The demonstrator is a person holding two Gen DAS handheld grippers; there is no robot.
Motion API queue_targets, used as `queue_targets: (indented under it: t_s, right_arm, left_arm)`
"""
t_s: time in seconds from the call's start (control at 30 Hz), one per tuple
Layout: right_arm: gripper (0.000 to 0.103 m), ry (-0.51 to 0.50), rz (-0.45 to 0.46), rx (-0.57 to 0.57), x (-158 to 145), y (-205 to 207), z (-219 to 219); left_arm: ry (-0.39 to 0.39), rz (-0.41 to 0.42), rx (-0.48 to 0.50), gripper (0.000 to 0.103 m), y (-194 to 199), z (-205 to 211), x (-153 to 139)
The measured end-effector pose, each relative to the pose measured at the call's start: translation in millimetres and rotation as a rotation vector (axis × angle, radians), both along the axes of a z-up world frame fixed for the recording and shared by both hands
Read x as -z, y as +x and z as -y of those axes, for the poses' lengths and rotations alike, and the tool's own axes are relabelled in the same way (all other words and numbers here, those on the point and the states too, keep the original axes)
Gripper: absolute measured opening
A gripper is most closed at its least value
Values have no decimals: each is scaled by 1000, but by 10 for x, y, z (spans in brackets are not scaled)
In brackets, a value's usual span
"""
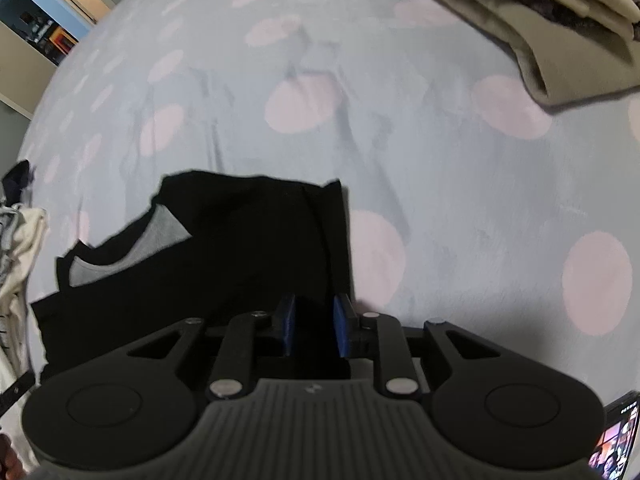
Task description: Fold clothes
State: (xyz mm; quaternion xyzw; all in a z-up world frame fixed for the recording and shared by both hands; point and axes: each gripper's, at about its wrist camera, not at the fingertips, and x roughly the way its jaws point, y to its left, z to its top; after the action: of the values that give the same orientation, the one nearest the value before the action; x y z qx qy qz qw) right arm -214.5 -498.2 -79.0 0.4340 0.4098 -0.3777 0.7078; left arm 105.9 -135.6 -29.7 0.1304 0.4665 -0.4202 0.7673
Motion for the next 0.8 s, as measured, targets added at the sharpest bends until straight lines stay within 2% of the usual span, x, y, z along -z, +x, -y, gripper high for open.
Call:
queue_targets:
  t_s: [0.1,0.2,0.27,0.47,0.53,0.57,0.6,0.67,0.7,0.8]
  right_arm:
    - [23,-11,4,-12,68,45,-6]
    - [6,-24,-9,-24,74,86,-18]
    - [4,-48,-7,-20,13,80,-30]
    - [4,-77,44,30,-224,-51,-39]
    - [4,-70,52,34,-242,-67,-39]
    - [4,-67,52,34,-242,-67,-41]
    - [4,-63,52,34,-242,-68,-42]
    - [4,-57,41,40,-237,-71,-46]
    - [4,-57,32,48,-244,-81,-45]
    - [3,-65,-13,67,-265,-144,-40]
  left_arm:
    - [34,34,33,45,-95,-33,70]
    - [55,55,49,45,-150,-58,118]
    - [63,65,55,45,-175,-73,142]
    - [-6,34,69,48,-200,7,153]
    - [13,57,86,48,-252,101,181]
    - [27,61,78,46,-249,128,200]
    - [41,66,69,32,-246,154,219]
    - [66,70,52,14,-234,197,251]
    - [65,61,44,10,-205,185,248]
    - [73,67,57,7,-169,158,229]
